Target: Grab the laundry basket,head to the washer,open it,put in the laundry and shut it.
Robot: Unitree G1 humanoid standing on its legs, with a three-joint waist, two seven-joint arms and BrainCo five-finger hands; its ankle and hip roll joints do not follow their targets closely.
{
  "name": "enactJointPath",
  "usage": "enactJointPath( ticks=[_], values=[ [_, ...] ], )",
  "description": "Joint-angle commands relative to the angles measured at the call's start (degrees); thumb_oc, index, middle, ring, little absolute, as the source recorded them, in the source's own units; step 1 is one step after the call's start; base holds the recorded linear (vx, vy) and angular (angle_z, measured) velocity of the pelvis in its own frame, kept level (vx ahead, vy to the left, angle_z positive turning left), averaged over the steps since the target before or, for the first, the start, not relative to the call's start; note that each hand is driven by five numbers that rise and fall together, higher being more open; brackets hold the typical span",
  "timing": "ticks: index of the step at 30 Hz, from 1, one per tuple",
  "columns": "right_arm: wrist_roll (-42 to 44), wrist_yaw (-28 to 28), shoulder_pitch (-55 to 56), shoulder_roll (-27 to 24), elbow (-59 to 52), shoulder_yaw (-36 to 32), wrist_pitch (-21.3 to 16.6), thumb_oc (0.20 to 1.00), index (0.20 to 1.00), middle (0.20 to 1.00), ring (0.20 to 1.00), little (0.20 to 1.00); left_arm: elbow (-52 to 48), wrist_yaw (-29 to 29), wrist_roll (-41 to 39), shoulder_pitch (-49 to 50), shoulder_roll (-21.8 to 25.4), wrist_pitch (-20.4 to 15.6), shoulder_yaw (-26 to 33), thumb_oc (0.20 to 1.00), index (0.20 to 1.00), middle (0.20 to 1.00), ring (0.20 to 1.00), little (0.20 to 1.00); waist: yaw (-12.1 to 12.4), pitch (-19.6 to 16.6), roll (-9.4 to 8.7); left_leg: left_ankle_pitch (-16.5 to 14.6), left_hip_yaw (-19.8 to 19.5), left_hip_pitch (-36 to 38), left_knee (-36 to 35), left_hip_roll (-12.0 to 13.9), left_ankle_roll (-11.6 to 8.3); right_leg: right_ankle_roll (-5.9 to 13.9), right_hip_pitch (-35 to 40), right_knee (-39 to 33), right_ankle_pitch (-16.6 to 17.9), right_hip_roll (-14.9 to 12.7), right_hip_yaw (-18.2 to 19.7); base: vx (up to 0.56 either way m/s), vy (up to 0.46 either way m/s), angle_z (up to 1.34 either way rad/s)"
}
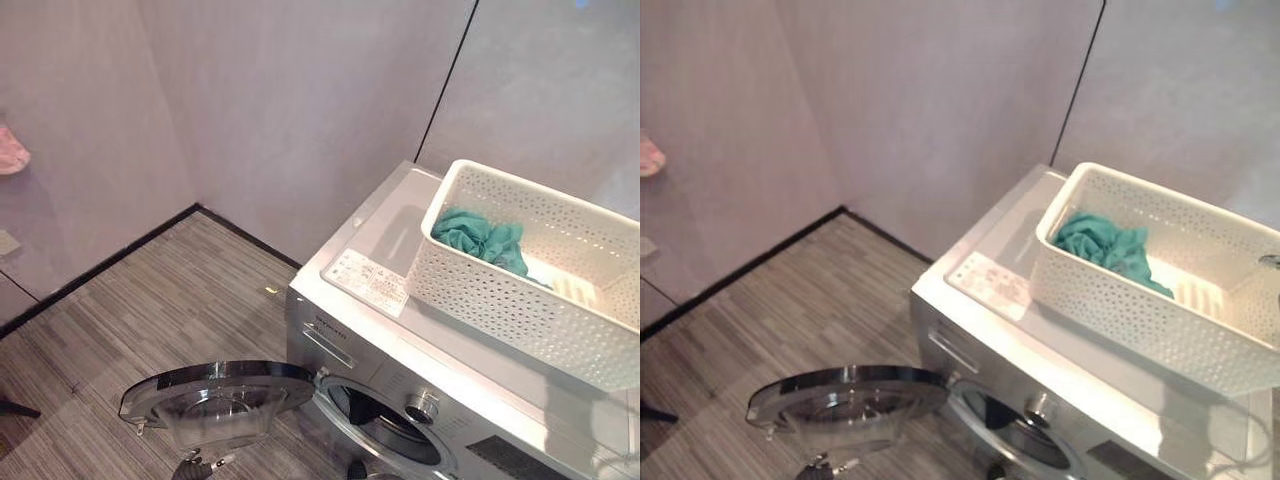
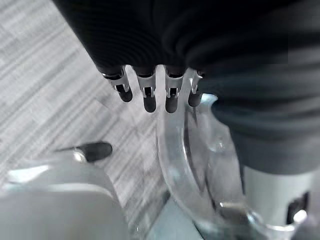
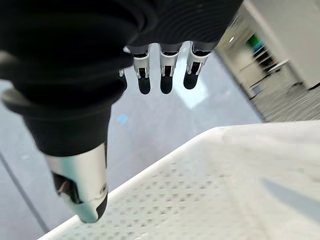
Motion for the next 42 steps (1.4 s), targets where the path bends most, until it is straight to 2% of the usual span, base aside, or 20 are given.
enactJointPath(
  ticks=[1,4,9,13,18,27,38,42],
  values=[
    [2.9,2.5,-6.7,-7.0,-1.0,3.7,-3.9,1.0,1.0,1.0,1.0,1.0,-1.4,-0.8,-1.3,-1.4,2.2,-1.5,-3.0,1.0,1.0,1.0,1.0,1.0,2.5,-0.8,-0.95,-2.9,0.8,1.4,3.4,1.3,1.94,1.92,-3.8,2.3,-3.0,-4.2,-0.1,0.03,0.001,0.03],
    [3.7,4.7,-10.8,-8.7,-3.1,8.8,-4.6,1.0,1.0,1.0,1.0,1.0,-1.7,-1.7,-0.8,-1.0,1.6,-1.7,-4.3,1.0,1.0,1.0,1.0,1.0,2.7,-1.3,-1.0,-2.5,1.1,2.0,2.5,1.6,1.64,1.83,-3.0,1.5,-3.2,-3.8,-0.2,0.03,0.018,0.06],
    [5.9,7.6,-12.3,-11.1,-8.7,10.8,-5.1,1.0,1.0,1.0,1.0,1.0,-1.1,-3.1,0.4,-0.5,1.3,-1.6,-5.0,1.0,1.0,1.0,1.0,1.0,2.8,-1.5,-1.6,-2.6,1.6,2.7,2.2,1.7,1.49,1.92,-2.7,1.4,-3.1,-3.6,0.4,0.01,0.03,0.02],
    [7.9,10.5,-7.8,-14.8,-14.2,7.3,-5.0,1.0,1.0,1.0,1.0,1.0,1.2,-4.2,1.7,-0.3,1.1,-1.4,-3.9,1.0,1.0,1.0,1.0,1.0,2.5,-2.1,-2.45,-2.8,2.1,2.8,2.1,1.7,1.41,2.02,-2.9,1.7,-2.9,-3.8,0.9,-0.01,0.041,-0.08],
    [9.8,13.6,0.6,-16.2,-15.9,1.9,-5.1,1.0,1.0,1.0,1.0,1.0,2.2,-4.6,2.0,-0.3,1.4,-1.5,-2.6,1.0,1.0,1.0,1.0,1.0,2.4,-2.5,-3.27,-2.6,2.4,2.9,1.3,1.8,1.04,2.22,-3.2,2.0,-3.0,-3.9,0.7,0.0,0.005,-0.01],
    [12.0,19.5,13.1,-17.7,-21.5,-2.4,-6.0,1.0,1.0,1.0,1.0,1.0,1.9,-5.6,1.8,0.3,1.1,-1.9,-1.4,1.0,1.0,1.0,1.0,1.0,2.3,-2.5,-4.01,-2.4,3.0,3.1,0.7,2.4,0.43,2.36,-3.3,1.8,-3.2,-3.7,0.8,0.0,0.0,0.0],
    [9.9,20.2,-4.5,-16.6,-17.5,19.4,-5.5,1.0,1.0,1.0,1.0,1.0,0.3,-5.6,0.4,0.4,1.0,-2.2,-3.6,1.0,1.0,1.0,1.0,1.0,4.1,-1.7,-4.26,-1.6,2.8,2.6,-0.1,3.1,-0.13,2.31,-2.8,0.5,-3.5,-3.0,0.0,0.0,-0.007,-0.01],
    [8.3,19.5,-9.6,-16.0,-13.8,24.3,-5.2,1.0,1.0,1.0,1.0,1.0,0.9,-5.2,-0.1,0.6,1.2,-2.3,-3.3,1.0,1.0,1.0,1.0,1.0,4.6,-1.5,-4.2,-1.2,2.4,2.0,-0.4,3.3,-0.31,2.2,-3.1,0.5,-3.6,-2.9,-0.5,0.0,-0.02,0.05]
  ],
)
